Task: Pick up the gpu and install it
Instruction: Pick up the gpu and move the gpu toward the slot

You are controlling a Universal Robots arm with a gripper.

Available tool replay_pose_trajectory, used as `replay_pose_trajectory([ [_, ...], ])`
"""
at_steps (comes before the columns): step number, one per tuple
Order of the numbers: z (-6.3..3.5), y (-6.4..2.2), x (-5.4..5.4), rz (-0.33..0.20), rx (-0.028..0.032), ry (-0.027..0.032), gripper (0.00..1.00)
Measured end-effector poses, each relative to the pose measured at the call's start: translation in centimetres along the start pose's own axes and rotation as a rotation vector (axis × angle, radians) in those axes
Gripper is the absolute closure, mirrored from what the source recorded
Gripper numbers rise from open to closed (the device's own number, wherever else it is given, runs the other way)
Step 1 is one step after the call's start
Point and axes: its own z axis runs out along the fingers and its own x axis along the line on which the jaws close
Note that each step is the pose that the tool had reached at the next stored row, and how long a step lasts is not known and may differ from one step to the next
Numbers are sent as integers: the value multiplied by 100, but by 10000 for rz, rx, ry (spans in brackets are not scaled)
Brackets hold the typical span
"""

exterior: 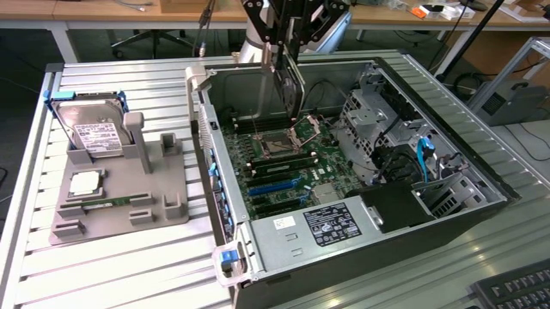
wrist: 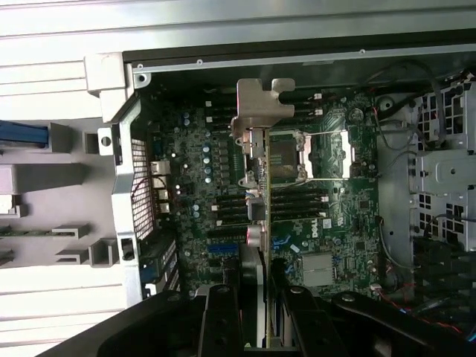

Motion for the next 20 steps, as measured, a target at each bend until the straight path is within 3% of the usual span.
replay_pose_trajectory([
  [20,10,7,-111,1,30,-2,73],
])
